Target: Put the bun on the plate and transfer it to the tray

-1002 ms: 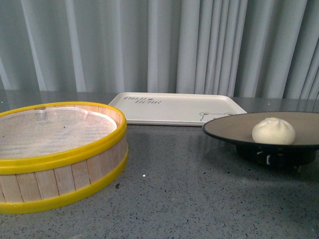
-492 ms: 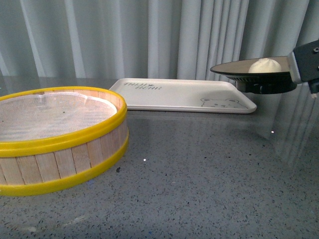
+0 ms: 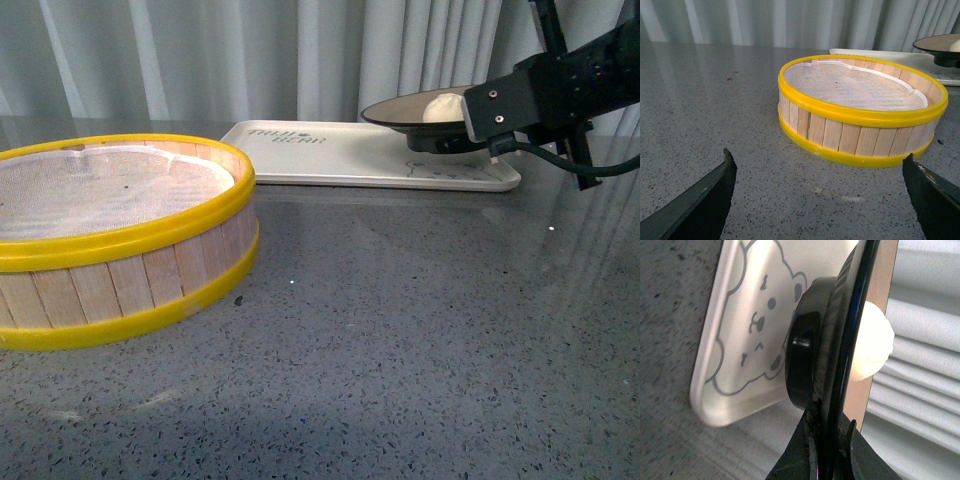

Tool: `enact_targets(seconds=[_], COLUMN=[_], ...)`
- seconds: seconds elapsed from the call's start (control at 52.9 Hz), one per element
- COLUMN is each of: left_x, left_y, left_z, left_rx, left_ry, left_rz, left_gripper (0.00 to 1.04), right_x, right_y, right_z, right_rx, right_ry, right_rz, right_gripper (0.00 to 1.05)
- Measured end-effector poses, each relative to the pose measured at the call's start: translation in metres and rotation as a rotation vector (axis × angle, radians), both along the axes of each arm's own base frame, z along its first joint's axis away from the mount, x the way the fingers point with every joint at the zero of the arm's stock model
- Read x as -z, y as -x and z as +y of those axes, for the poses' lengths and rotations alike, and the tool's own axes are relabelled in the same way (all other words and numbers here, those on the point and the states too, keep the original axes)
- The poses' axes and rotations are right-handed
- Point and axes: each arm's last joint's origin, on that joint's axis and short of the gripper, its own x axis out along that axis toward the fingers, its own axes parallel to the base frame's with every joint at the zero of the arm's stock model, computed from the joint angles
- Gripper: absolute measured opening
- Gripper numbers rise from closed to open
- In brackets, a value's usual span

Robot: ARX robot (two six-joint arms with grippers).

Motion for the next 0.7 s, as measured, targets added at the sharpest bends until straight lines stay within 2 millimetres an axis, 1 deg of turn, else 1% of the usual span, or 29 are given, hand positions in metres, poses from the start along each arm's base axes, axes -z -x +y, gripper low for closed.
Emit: enact_targets(seconds=[0.057,0.246,0.435,0.7], left_x=[0.0,0.0,0.0,0.0], left_y=[0.0,0.0,0.0,0.0], left_z=[0.0,0.0,0.0,0.0], left_rx=[0.0,0.0,0.0,0.0], left_ry=[0.0,0.0,0.0,0.0], left_rz=[0.0,0.0,0.0,0.0], left_gripper=[0.98,0.98,0.98,0.98], right_x=[0.001,0.008,0.016,0.019], right_y=[-0.007,-0.02,-0.023,-0.023], right_z=[0.006,0.02,0.029,0.03], right_rx=[-0.008,-0.021,-0.019,-0.013], right_ry=[0.001,-0.001,-0.019,-0.053], right_rz=[-0.004,-0.005,0.016,0.018], right_gripper=[0.03,0.03,0.03,0.03])
